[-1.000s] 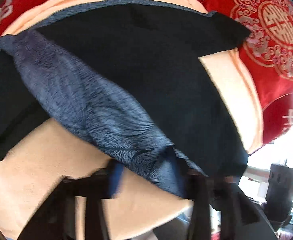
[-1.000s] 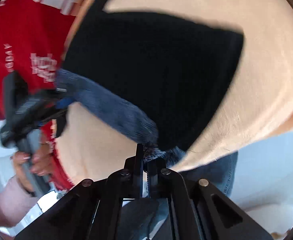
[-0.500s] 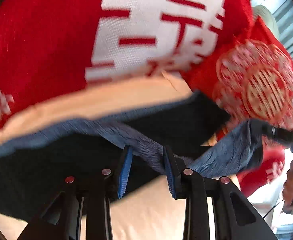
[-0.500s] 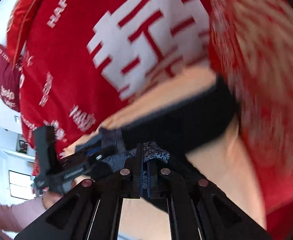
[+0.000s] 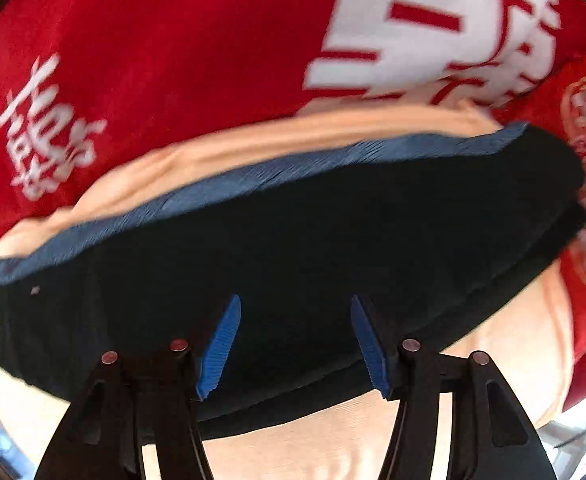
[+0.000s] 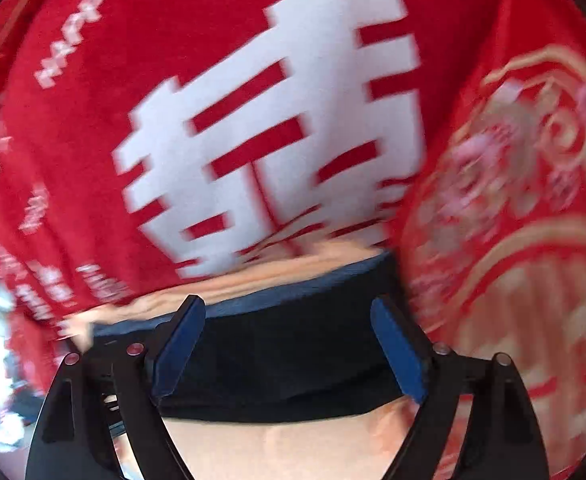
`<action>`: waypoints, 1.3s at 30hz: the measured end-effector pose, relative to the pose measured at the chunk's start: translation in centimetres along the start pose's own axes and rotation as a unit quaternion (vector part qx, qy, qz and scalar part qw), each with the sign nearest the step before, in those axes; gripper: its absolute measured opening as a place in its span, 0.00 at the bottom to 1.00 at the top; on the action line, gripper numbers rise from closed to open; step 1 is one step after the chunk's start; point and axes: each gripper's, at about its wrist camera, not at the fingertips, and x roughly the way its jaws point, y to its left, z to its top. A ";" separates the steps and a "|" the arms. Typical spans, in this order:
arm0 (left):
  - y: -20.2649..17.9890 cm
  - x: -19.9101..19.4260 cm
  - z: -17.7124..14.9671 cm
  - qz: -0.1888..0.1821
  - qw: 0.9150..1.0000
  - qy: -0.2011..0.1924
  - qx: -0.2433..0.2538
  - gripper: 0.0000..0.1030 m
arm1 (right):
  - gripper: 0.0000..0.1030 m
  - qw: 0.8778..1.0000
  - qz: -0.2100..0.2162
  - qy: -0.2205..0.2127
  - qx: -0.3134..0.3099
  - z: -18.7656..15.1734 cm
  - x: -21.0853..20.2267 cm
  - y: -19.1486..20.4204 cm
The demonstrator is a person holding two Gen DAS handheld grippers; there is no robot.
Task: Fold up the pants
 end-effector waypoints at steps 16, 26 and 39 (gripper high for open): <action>4.5 4.5 -1.5 0.038 0.997 0.033 -0.058 0.57 | 0.20 0.981 -0.007 0.052 0.185 -8.3 11.2 -7.4; 4.9 4.0 -4.3 0.035 0.998 0.039 -0.032 0.57 | 0.17 0.984 -0.011 0.094 0.154 -10.9 10.7 -7.9; 16.4 -0.9 -6.2 0.067 0.995 0.011 -0.078 0.57 | 0.60 0.976 0.052 0.137 0.159 -16.9 7.3 -1.1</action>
